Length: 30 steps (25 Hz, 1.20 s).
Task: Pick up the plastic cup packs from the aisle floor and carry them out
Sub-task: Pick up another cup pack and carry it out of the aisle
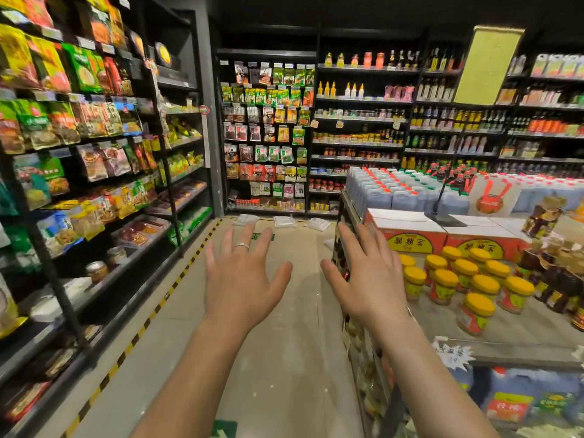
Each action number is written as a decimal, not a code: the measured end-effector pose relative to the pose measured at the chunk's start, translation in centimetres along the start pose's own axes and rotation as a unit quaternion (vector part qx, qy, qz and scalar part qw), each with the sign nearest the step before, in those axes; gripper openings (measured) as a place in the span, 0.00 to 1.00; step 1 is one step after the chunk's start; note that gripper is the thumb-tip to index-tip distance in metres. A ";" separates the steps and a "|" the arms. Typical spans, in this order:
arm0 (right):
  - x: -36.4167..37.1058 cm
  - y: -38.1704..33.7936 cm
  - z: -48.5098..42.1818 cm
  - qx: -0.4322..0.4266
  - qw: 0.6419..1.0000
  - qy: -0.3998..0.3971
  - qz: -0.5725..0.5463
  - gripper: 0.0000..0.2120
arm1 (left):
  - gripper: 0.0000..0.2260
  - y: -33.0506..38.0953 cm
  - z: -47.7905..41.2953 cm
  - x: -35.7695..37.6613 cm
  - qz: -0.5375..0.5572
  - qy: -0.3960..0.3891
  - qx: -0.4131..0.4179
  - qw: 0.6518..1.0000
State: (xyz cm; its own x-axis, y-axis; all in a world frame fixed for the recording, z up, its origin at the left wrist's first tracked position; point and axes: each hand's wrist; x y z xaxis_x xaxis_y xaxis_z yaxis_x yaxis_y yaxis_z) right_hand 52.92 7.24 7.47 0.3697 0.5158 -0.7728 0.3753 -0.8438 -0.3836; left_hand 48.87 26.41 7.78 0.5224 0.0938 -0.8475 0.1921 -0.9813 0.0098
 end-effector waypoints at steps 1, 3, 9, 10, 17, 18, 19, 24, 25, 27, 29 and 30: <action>1.1 -0.6 -1.7 -0.002 1.000 0.006 0.001 0.32 | 0.34 -0.9 -2.0 0.8 -0.002 0.006 0.003 1.000; 3.1 -1.3 -4.8 -0.001 1.000 0.011 0.007 0.32 | 0.34 -2.6 -5.3 2.5 -0.007 0.010 0.006 1.000; 8.1 -1.0 -12.7 0.016 1.000 0.014 -0.002 0.34 | 0.35 -5.0 -13.3 7.8 0.003 0.004 0.005 1.000; 9.1 -0.7 -14.2 0.018 1.000 0.017 -0.006 0.34 | 0.34 -5.1 -14.9 8.8 0.002 0.001 0.005 1.000; 17.1 3.6 -26.7 0.011 0.999 0.044 -0.019 0.37 | 0.33 -5.2 -26.5 17.2 -0.006 -0.009 0.003 1.000; 18.3 4.3 -29.1 0.010 0.999 0.038 -0.024 0.37 | 0.31 -5.1 -28.9 18.6 -0.009 -0.011 0.001 1.000; 19.5 4.9 -31.6 0.008 0.999 0.036 -0.028 0.36 | 0.30 -4.8 -31.3 20.0 -0.012 -0.011 -0.003 1.000; 24.3 8.6 -43.0 0.010 0.999 0.013 -0.040 0.32 | 0.30 -3.0 -42.6 26.4 -0.018 -0.005 -0.015 1.000; 25.2 9.3 -45.2 0.012 0.999 0.006 -0.037 0.32 | 0.30 -2.7 -44.5 27.6 -0.018 -0.004 -0.019 1.000; 27.0 10.3 -49.0 0.013 0.999 -0.005 -0.033 0.32 | 0.30 -2.6 -47.8 29.7 -0.020 0.001 -0.024 1.000; 28.9 10.8 -52.1 0.005 0.999 -0.007 -0.038 0.32 | 0.30 -3.0 -50.6 31.6 -0.023 -0.001 -0.028 0.999; 29.9 11.0 -53.5 -0.001 0.999 -0.009 -0.041 0.31 | 0.30 -3.4 -51.9 32.7 -0.024 -0.006 -0.031 0.999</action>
State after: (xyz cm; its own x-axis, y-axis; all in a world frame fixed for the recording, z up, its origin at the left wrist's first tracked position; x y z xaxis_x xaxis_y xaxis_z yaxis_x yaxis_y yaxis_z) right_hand 113.60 21.37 7.21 0.3226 0.5812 -0.7470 0.4053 -0.7981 -0.4459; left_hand 108.39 41.52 7.58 0.5013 0.1374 -0.8543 0.2680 -0.9634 0.0023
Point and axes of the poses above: each hand's wrist, its own z-axis away from the middle knuckle, its own x-axis out of the palm, y = z × x, and after that the axes turned 10 degrees about -z, right-handed
